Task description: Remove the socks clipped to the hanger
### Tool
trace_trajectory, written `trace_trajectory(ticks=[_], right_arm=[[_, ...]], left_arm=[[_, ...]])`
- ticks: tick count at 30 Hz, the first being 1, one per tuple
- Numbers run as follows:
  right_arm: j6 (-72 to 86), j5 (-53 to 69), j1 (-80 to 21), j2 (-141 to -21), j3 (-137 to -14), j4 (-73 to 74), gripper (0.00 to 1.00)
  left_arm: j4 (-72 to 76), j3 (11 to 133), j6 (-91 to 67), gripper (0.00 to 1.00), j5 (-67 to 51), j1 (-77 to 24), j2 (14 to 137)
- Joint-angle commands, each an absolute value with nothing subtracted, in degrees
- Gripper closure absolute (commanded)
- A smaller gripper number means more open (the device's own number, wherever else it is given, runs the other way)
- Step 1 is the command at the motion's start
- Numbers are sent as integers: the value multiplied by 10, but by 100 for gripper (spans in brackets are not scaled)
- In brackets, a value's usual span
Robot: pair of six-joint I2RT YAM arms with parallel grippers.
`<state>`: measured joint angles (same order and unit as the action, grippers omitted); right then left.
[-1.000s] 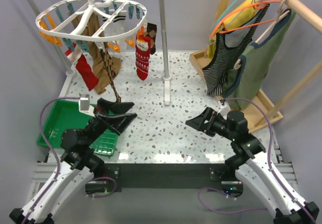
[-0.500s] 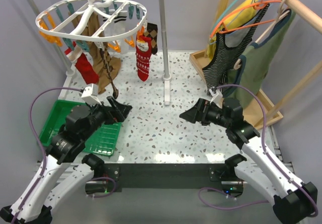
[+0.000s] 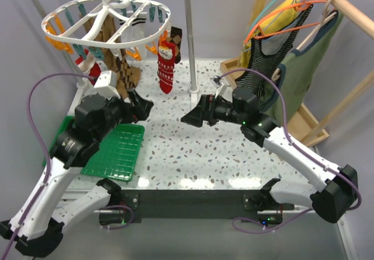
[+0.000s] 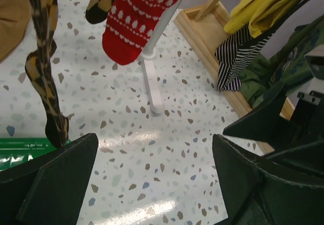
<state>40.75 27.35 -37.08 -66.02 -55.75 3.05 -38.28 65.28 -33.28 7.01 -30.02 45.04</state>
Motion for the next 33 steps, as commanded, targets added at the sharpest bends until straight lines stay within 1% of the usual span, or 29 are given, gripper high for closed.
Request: trace_trajectory(ticks=[1,6,10,12,15,16,19,20,23,24,28,29,30,31,33], right_arm=[[384,243,-410,-703,-633,29,1],[381,217,-440,-729,-674,59,1],[359,191,-464,-744,-710,90,2],[345,183,-476,-757,-729,95,1],[313,157,-504,-792,-760,88,2],[304,144,-526,-804,-760,55,1],[267,57,-569,-826,-767,-15,2],[259,40,-576,-851,-776,-24,1],[236,-10,-597,-925,-854,-9,1],[224,-43,-602,-942,-883,-12,1],[197,-126,-631,-1016,-911,-96,1],[191,-140,-635,-1030,-918,-106,1],[182,-159,-636,-1062,-938,-110,2],[181,-190,-636,-1078,-953,-104,1],[171,-209,-637,-1118,-991,-93,1]], left_arm=[[-384,730,-291,0,121,-294,518],[-308,737,-246,0,98,-251,526],[-300,770,-234,2,10,-193,547],[-304,769,-240,4,13,-193,533],[-307,746,-234,7,66,-192,492],[-308,742,-226,8,79,-193,485],[-333,759,-219,11,106,-193,481],[-337,762,-218,12,108,-193,482],[-360,771,-222,15,122,-193,475],[-366,762,-228,16,129,-193,457],[-353,742,-250,24,105,-193,407],[-355,745,-252,29,101,-193,404],[-358,754,-255,30,98,-193,405],[-359,758,-256,31,91,-193,407],[-360,771,-248,30,82,-193,412]])
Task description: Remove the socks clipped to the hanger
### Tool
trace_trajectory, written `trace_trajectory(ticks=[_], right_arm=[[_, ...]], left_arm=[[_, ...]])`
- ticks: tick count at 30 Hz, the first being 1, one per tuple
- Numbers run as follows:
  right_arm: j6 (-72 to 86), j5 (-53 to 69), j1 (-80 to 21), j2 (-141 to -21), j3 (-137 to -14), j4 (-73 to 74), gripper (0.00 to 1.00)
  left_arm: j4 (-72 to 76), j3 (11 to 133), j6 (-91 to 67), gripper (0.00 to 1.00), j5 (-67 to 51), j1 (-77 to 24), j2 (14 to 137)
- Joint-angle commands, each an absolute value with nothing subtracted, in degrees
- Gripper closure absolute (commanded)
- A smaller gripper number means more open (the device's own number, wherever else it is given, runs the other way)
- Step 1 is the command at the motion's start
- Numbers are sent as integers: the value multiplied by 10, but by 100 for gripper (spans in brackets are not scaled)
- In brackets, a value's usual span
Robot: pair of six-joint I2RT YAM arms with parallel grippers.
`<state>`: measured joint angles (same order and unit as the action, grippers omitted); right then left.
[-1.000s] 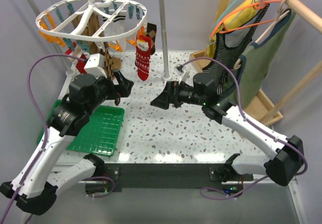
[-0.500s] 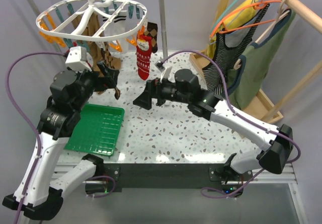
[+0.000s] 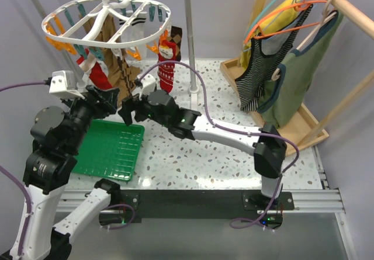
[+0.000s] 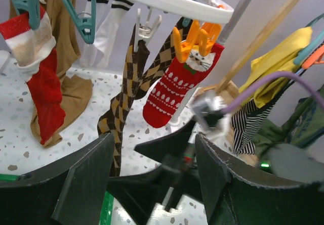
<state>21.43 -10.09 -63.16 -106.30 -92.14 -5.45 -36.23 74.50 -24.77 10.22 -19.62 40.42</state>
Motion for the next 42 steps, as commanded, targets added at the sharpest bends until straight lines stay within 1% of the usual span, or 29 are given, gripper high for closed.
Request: trace_trajectory(ticks=[1,3,4,5,6,8,9,13,15,17,18,20,21,22,23,24,25,29,31,32,35,38,41,42], right_arm=[[162,-207,-636,-1128,-997,-103,3],[155,-221,-637,-1146,-1022,-94,6],[154,-234,-637,-1154,-1022,-95,11],[151,-249,-637,-1154,-1013,-111,14],[143,-256,-638,-1153,-985,-132,15],[134,-259,-637,-1162,-977,-158,20],[129,-257,-637,-1171,-990,-155,25],[123,-236,-638,-1208,-1028,-128,26],[131,-228,-637,-1223,-1041,-113,33],[136,-222,-638,-1223,-1036,-105,35],[139,-217,-637,-1222,-1034,-111,42],[139,-219,-636,-1230,-1048,-109,44],[144,-211,-631,-1235,-1059,-88,57],[148,-205,-628,-1240,-1070,-79,61],[150,-200,-628,-1244,-1084,-74,67],[149,-194,-626,-1245,-1089,-62,82],[148,-186,-625,-1244,-1092,-55,87],[161,-141,-625,-1207,-1093,-2,100],[175,-85,-621,-1189,-1106,60,100],[197,-70,-618,-1187,-1140,95,100],[237,-26,-618,-1170,-1174,176,100],[289,-6,-617,-1135,-1162,214,100],[327,18,-618,-1108,-1159,231,100],[338,26,-618,-1101,-1157,235,100]], left_arm=[[-379,776,-244,30,92,-193,414],[-392,771,-235,27,106,-193,406],[-390,766,-230,26,119,-193,401],[-390,761,-222,23,130,-193,394],[-390,756,-215,23,137,-193,384],[-395,757,-196,22,155,-193,380],[-408,766,-193,22,162,-192,381],[-442,766,-182,23,163,-193,385],[-460,745,-192,25,171,-193,369],[-462,722,-220,27,169,-194,342],[-459,715,-229,27,148,-194,334],[-455,708,-244,28,128,-194,323],[-469,708,-250,28,129,-195,323],[-475,709,-259,28,131,-195,323],[-482,707,-264,29,133,-195,320],[-486,704,-268,29,131,-194,316],[-488,701,-272,29,129,-195,313],[-514,680,-279,28,146,-196,296],[-514,663,-285,29,152,-198,286],[-513,646,-287,29,153,-201,273],[-512,621,-303,29,161,-215,255],[-512,597,-326,27,159,-235,246],[-500,571,-353,18,141,-247,236],[-495,562,-362,11,122,-247,231]])
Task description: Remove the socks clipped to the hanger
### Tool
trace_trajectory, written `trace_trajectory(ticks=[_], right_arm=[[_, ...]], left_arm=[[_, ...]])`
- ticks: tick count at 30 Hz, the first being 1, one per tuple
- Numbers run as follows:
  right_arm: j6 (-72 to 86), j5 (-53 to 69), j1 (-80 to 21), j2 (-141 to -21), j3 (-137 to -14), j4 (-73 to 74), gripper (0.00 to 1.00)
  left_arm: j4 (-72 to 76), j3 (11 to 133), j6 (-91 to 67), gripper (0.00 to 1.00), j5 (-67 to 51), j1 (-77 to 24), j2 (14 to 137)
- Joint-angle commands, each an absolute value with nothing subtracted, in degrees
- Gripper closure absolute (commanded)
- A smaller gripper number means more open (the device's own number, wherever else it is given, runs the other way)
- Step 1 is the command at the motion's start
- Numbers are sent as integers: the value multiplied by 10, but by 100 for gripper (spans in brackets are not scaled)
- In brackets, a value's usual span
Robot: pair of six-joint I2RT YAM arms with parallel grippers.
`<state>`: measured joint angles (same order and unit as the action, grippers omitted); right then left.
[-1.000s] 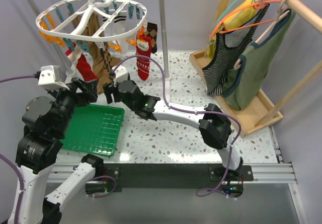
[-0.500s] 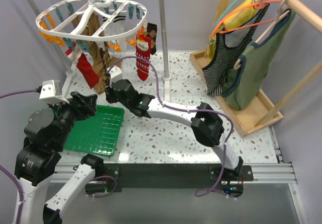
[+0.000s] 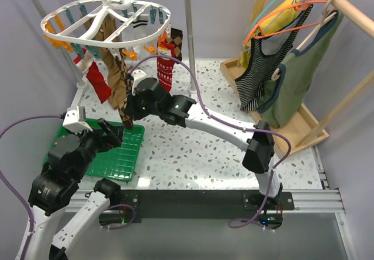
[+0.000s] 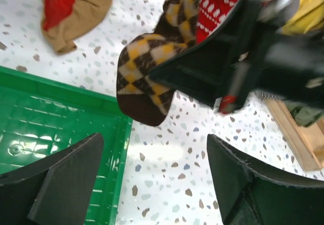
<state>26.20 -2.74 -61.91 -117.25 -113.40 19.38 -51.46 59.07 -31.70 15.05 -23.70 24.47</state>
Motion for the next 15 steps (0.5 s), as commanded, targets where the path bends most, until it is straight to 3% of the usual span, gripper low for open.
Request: trace_trajectory(ticks=[1,3,15], right_arm=[[350,30,-618,-1096,-1154,238,100],[385,37,-618,-1088,-1155,249,100],[480,73,-642,-1027,-1078,180,100]], left_arm=[[-490,555,-367,7,111,-249,228],[-476,536,-374,0,79,-249,217],[-409,491,-404,0,4,-250,237]])
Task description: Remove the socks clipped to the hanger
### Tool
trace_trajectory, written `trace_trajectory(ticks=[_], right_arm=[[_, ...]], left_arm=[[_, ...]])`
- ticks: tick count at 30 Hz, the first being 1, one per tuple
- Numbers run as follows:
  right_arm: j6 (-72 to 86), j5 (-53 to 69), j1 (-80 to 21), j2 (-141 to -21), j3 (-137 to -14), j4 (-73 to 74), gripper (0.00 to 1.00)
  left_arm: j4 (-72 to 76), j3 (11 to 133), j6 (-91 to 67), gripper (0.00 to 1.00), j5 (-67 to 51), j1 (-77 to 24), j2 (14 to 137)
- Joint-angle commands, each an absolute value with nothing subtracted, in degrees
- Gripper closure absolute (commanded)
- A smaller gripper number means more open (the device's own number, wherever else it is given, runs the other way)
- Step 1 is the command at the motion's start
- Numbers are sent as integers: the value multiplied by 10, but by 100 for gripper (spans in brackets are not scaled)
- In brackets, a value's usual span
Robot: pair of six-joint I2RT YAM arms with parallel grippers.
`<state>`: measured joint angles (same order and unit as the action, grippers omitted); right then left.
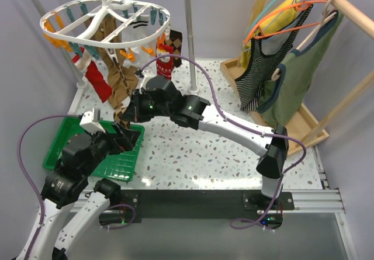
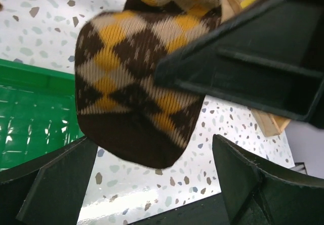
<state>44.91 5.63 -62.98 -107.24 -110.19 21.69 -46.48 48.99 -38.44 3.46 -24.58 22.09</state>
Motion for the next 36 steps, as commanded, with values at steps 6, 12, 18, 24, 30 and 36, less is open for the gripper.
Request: trace_trajectory(ticks=[6,12,18,24,30,36], right_arm=[[484,81,-647,-1006,-1048,163,100],[494,81,-657,-991,-1026,137,100],[495,72,-670,-976,-1012,130,100],[477,60,-671,-979,-1006,144,89],[370,-23,-671,-996,-1098,297,57],[235,-155,-670,-1027,-1221,419,33]], left_arm=[[-403,491,-410,0,33,-250,241],[-407,490,-407,0,50,-250,251],[-391,486,-402,54,58,-250,232],[-381,492,-391,100,40,-250,213],[-374,476,-406,100,-3,-250,221],[-351,466,-403,100,-89,-250,270]])
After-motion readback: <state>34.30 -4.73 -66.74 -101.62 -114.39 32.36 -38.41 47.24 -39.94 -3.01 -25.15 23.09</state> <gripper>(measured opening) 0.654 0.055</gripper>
